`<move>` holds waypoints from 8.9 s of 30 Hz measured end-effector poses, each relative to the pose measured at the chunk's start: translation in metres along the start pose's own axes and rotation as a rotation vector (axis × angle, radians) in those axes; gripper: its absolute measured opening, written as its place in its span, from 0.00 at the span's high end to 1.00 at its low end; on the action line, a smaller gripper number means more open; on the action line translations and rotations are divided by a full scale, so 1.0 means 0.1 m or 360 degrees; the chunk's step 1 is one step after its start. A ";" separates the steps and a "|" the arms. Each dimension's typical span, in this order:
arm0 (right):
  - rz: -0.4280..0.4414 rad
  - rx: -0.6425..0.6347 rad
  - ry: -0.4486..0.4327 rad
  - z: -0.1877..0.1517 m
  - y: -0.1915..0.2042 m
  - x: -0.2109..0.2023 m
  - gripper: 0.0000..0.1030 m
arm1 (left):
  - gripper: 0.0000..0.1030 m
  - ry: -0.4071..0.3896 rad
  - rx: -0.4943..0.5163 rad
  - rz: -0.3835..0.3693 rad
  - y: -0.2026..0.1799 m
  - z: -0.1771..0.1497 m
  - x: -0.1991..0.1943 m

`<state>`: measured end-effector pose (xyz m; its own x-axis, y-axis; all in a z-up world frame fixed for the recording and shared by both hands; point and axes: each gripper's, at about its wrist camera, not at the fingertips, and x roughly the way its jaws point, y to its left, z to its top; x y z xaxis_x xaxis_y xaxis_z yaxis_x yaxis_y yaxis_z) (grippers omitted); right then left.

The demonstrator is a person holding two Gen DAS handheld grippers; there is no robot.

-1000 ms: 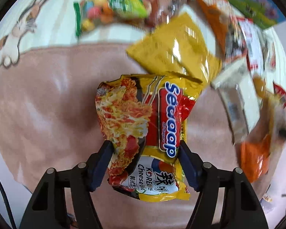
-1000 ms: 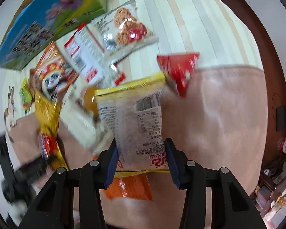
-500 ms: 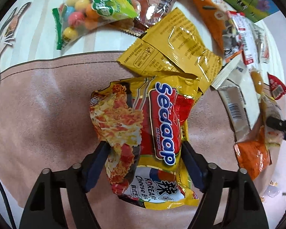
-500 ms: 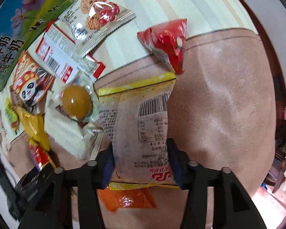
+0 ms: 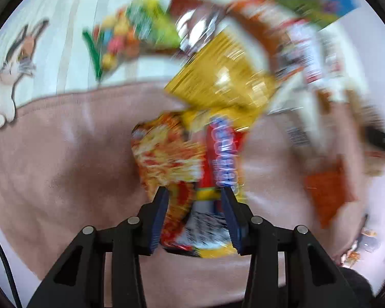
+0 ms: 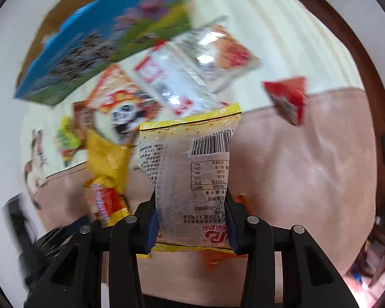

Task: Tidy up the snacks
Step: 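Lift the noodle pack with left tool while right tool lifts the bread packet, then lower both packets into the cardboard box and open both tools, then grasp the yellow candy packet with left tool while right tool grasps the white cake, then carry both packets into the box and open both tools, then move both tools back over the remaining snacks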

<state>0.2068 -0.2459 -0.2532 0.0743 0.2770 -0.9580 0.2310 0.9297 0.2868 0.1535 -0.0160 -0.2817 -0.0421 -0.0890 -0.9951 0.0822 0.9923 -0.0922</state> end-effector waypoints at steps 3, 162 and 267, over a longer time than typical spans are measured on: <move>-0.0012 -0.0135 0.0008 -0.07 0.17 0.08 0.57 | 0.27 0.0099 -0.0178 -0.0125 0.13 0.08 0.22; -0.0049 -0.0213 0.0309 -0.41 0.60 1.59 0.41 | 0.34 -0.0004 -0.0385 -0.0074 0.06 0.18 0.27; -0.0113 -0.0445 -0.0742 1.42 1.46 -1.03 0.09 | 0.07 -0.0898 0.0067 0.0116 -0.48 1.55 -2.56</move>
<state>0.3708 -0.1728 -0.1117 0.5045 0.1335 -0.8530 -0.0109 0.9889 0.1483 0.3145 -0.0542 -0.0277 0.5023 -0.0636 -0.8623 0.1050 0.9944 -0.0122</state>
